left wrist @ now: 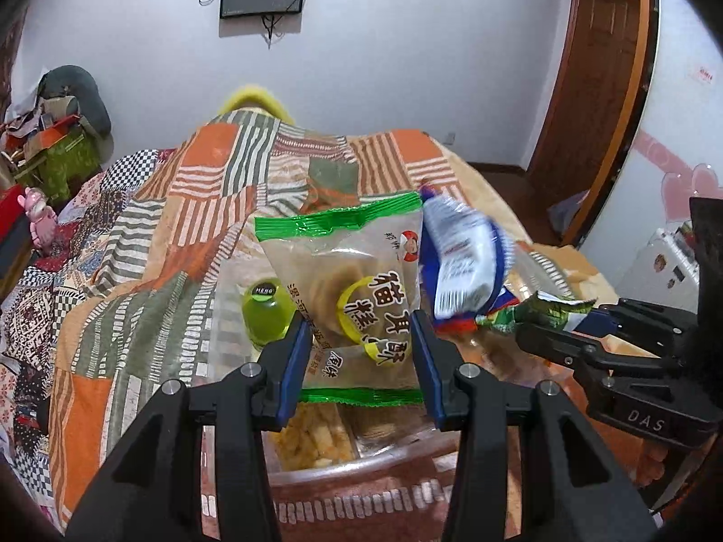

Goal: Organize snacks

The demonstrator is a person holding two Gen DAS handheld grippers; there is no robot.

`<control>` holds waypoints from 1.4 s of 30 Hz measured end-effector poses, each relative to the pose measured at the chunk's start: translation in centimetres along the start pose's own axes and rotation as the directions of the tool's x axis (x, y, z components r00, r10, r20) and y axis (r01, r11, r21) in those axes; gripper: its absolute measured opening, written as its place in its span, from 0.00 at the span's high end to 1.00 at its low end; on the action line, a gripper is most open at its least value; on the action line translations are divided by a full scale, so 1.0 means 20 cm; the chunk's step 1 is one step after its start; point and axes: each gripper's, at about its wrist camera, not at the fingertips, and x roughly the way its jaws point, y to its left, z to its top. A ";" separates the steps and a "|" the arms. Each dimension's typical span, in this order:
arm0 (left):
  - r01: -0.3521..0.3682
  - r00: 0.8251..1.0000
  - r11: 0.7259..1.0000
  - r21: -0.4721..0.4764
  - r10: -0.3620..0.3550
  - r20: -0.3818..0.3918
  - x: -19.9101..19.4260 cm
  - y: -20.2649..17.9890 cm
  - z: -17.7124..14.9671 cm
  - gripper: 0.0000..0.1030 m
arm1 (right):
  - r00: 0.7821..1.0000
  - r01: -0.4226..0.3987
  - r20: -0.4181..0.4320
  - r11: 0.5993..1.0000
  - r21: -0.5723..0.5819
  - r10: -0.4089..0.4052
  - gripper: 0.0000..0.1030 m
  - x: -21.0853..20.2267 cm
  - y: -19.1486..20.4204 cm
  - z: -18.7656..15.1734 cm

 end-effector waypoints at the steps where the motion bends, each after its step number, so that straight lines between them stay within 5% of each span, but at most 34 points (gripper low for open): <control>1: 0.001 1.000 1.000 -0.003 -0.001 -0.007 0.02 0.01 -0.01 0.58 | 1.000 0.000 -0.004 1.000 0.000 0.000 0.67 0.01 0.00 0.00; 8: -0.006 1.000 1.000 -0.009 0.006 -0.023 0.03 0.01 -0.02 0.47 | 0.999 0.018 -0.030 0.999 -0.026 -0.019 0.63 0.02 0.04 -0.02; 13: 0.002 1.000 1.000 -0.025 -0.003 -0.024 -0.01 0.02 -0.05 0.43 | 1.000 0.014 -0.019 1.000 -0.001 -0.014 0.46 -0.06 0.02 -0.04; 25: 0.009 0.994 0.999 -0.034 -0.005 0.106 -0.46 -0.04 -0.06 0.42 | 0.992 0.014 0.127 1.000 0.018 -0.016 0.43 -0.46 0.02 0.01; 38: -0.035 0.928 0.999 0.024 0.024 0.371 -1.16 -0.21 -0.06 0.42 | 0.922 -0.009 0.386 1.000 -0.011 0.012 0.43 -1.02 0.18 0.00; 42: -0.042 0.913 0.999 0.032 0.025 0.406 -1.27 -0.24 -0.09 0.31 | 0.903 0.006 0.430 1.000 -0.021 0.003 0.36 -1.10 0.23 -0.04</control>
